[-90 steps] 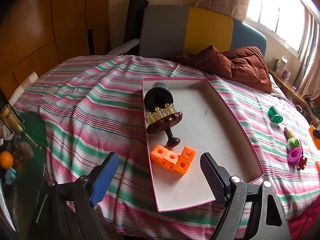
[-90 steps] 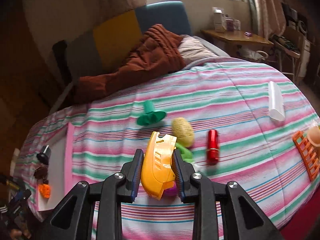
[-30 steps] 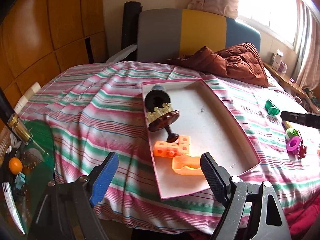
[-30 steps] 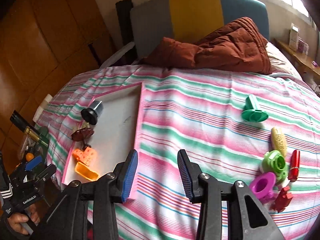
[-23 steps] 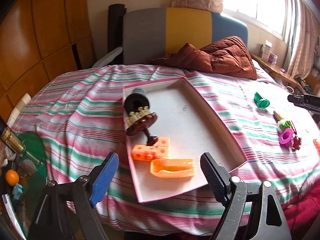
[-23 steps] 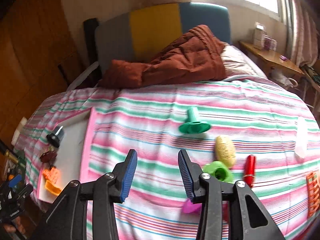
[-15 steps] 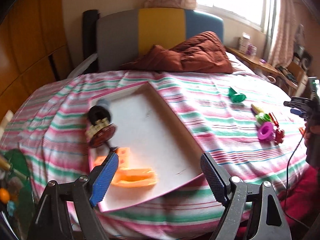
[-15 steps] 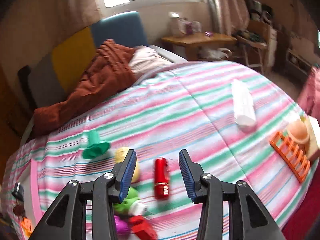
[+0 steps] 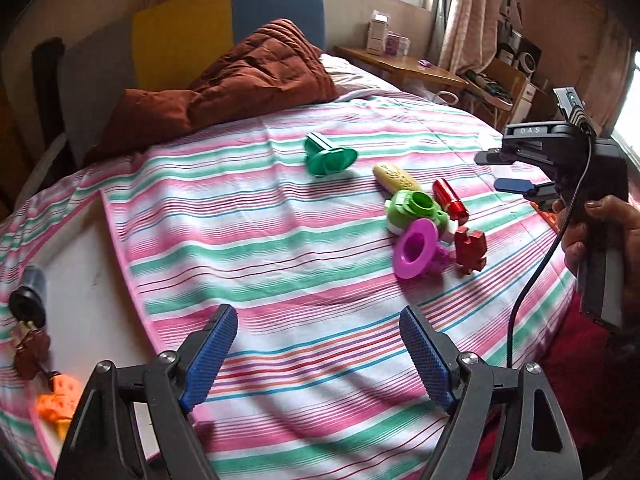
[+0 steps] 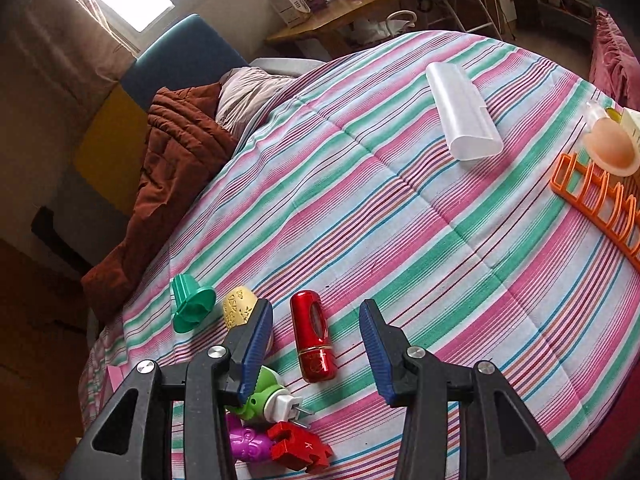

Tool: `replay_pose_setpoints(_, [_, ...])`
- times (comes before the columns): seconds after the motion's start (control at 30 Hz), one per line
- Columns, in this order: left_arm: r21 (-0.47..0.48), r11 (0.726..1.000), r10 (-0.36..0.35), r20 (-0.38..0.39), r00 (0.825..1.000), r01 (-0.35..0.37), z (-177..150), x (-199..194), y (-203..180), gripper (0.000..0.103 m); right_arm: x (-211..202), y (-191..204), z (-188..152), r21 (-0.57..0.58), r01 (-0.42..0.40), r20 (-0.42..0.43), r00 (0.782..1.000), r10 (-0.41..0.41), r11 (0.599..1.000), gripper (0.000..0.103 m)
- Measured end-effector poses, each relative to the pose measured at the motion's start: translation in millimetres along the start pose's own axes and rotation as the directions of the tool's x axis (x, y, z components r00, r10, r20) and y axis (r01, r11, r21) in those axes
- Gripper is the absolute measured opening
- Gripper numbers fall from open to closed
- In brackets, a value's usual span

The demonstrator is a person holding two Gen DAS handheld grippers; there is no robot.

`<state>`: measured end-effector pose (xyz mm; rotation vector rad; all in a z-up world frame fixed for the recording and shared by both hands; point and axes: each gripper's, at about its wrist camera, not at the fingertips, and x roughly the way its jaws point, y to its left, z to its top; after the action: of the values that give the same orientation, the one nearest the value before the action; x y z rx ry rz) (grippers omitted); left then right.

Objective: Organize rigid objects
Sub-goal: 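Withdraw the right tool from the tray back toward the toys, then grasp the red block with the right tool while the left tool approaches the magenta piece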

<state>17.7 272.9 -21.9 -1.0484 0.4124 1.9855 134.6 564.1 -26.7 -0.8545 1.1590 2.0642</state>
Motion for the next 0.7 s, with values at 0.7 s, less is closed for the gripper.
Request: replay_pose_setpoints(0.7, [0.157, 0.977, -0.134, -0.065, 0.989, 0.143, 35, 100, -70, 0.053, 15, 9, -4, -0.022, -0.019, -0.074, 0.997, 0.017, 1.000, 0.046])
